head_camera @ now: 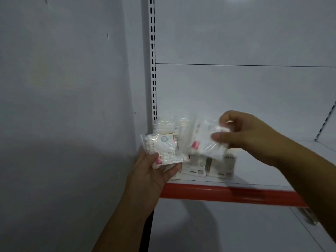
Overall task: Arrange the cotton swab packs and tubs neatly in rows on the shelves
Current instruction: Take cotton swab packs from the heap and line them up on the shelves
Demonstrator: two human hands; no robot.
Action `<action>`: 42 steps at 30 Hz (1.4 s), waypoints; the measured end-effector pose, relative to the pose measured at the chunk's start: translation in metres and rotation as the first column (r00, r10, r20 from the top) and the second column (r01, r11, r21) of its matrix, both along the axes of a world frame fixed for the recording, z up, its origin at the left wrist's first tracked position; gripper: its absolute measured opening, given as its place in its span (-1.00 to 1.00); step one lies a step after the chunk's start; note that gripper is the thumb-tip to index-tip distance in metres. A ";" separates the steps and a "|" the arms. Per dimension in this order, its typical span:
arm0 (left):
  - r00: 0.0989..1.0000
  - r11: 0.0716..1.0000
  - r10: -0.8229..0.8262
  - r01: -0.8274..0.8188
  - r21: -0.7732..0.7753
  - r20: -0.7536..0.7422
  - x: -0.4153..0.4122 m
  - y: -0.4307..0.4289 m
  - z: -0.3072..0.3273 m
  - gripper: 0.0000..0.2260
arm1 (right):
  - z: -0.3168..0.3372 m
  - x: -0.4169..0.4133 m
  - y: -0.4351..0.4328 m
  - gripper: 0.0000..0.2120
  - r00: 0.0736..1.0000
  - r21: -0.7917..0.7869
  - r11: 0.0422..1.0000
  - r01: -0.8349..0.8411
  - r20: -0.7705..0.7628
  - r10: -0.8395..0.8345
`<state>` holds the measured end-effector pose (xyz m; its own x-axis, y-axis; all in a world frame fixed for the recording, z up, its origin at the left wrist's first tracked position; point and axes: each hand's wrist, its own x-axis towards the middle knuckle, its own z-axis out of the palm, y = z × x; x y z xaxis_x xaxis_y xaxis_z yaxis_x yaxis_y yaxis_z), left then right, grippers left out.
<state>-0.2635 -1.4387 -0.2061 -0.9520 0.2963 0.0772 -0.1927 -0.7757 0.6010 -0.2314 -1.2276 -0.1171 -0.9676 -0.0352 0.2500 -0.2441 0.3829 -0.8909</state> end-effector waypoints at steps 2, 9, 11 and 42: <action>1.000 0.998 0.018 -0.019 -0.055 -0.017 -0.001 0.000 -0.001 -0.62 | -0.005 0.006 0.018 -0.75 0.999 -0.312 0.950 0.017 0.039 -0.005; 0.957 0.795 -0.048 -0.136 -0.592 -0.285 -0.017 0.006 0.029 -0.75 | -0.049 0.017 0.042 -0.80 0.980 -0.350 0.915 0.199 0.077 -0.184; 0.877 0.526 -0.135 -0.331 -0.783 -0.461 -0.026 0.011 0.047 -0.74 | -0.054 0.016 0.051 -0.79 0.963 -0.295 0.918 0.266 0.047 -0.265; 0.488 -0.405 -0.817 -0.865 -0.297 -0.307 -0.055 0.056 0.009 -0.29 | -0.099 -0.039 0.062 -0.27 0.950 0.948 0.158 0.277 -0.295 0.101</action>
